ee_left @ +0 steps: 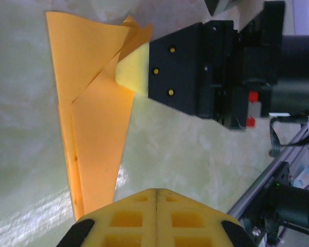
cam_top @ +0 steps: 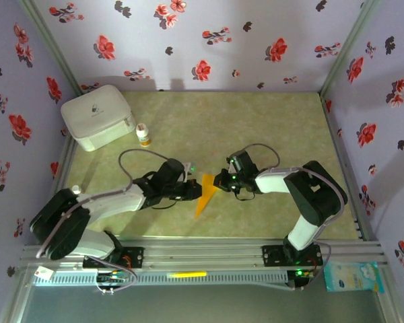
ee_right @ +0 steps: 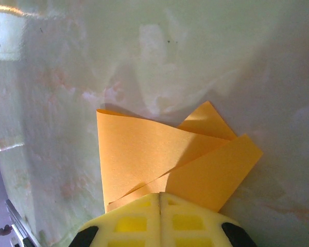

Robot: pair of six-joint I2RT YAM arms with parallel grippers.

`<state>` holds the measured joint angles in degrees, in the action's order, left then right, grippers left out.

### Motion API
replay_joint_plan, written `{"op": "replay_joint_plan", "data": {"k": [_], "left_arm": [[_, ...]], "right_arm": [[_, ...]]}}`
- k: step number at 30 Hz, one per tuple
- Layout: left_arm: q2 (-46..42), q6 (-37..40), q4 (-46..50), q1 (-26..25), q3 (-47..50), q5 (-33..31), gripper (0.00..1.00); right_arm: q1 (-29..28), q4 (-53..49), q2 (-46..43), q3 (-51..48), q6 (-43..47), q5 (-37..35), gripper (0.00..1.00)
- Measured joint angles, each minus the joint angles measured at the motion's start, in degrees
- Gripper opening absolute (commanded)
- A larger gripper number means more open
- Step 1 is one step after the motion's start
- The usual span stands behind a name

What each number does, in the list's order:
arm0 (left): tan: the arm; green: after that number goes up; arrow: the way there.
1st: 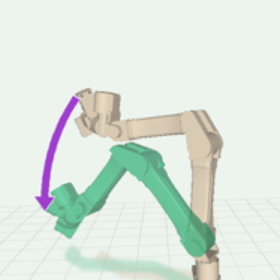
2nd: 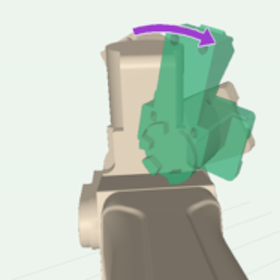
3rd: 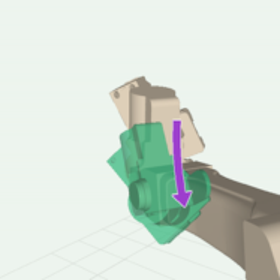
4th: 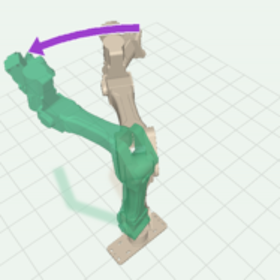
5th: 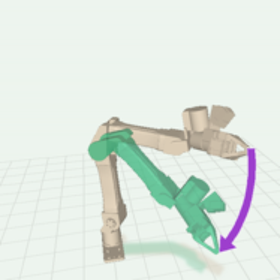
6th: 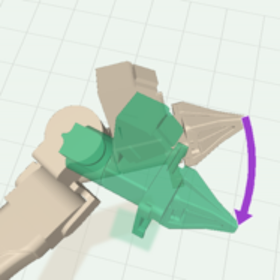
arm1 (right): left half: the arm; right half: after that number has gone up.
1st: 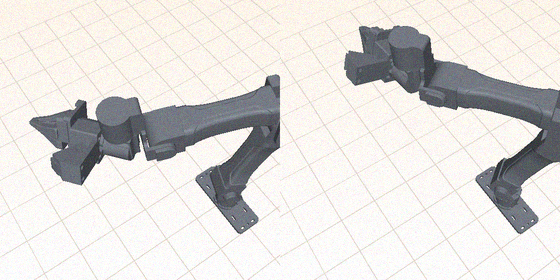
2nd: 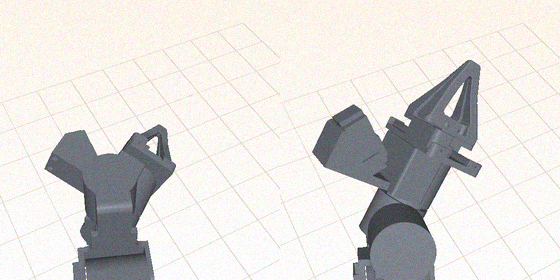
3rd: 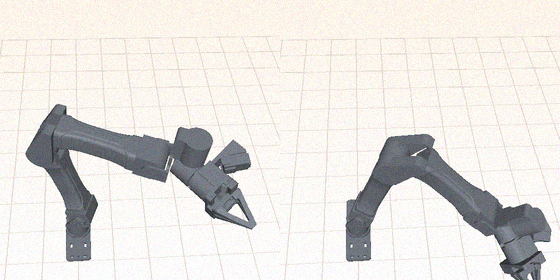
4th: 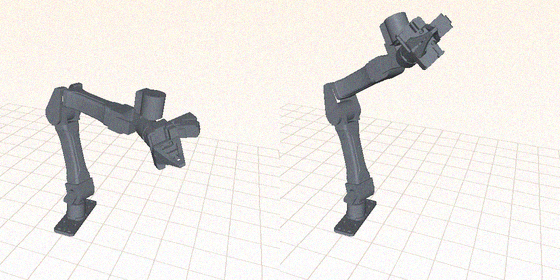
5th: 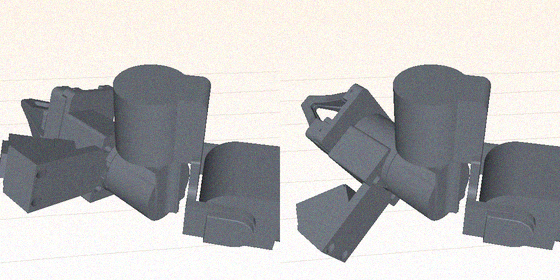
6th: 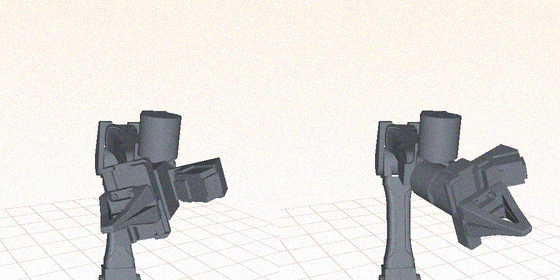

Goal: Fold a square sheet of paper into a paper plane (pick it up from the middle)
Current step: Perform the fifth fold on the wing at the bottom-center of the table.

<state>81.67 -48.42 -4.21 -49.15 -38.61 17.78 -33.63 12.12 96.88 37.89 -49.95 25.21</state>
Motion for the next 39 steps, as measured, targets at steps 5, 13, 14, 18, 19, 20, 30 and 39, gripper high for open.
{"op": "replay_joint_plan", "data": {"k": [5,13,14,18,19,20,30,39], "left_arm": [[8.37,1.01,-1.14,0.04,-4.57,0.94,0.02],[14.10,2.14,-1.31,0.04,-8.52,1.57,0.00],[14.47,2.32,-1.31,0.04,-8.74,1.68,0.00],[15.91,2.75,-1.33,0.04,-9.35,1.81,0.01],[16.44,2.78,-1.36,0.04,-9.55,1.92,0.01],[16.98,2.82,-1.38,0.04,-9.73,1.97,0.01],[21.16,3.43,-1.60,-0.02,-10.10,2.34,0.00],[19.76,3.39,-6.75,-0.90,-6.16,1.22,0.01]], "right_arm": [[0.00,0.02,0.00,0.00,0.00,0.00,0.00],[0.00,0.07,0.15,0.09,-0.02,0.02,0.00],[0.00,0.07,0.15,0.09,-0.02,0.02,0.00],[0.04,0.07,0.15,0.11,-0.02,0.02,0.00],[0.04,0.04,0.15,0.09,-0.02,0.04,0.00],[0.04,0.07,0.15,0.09,-0.02,0.02,0.00],[0.04,0.07,0.22,0.15,-0.02,0.02,0.00],[0.13,0.00,0.26,0.20,0.00,0.04,0.00]]}}
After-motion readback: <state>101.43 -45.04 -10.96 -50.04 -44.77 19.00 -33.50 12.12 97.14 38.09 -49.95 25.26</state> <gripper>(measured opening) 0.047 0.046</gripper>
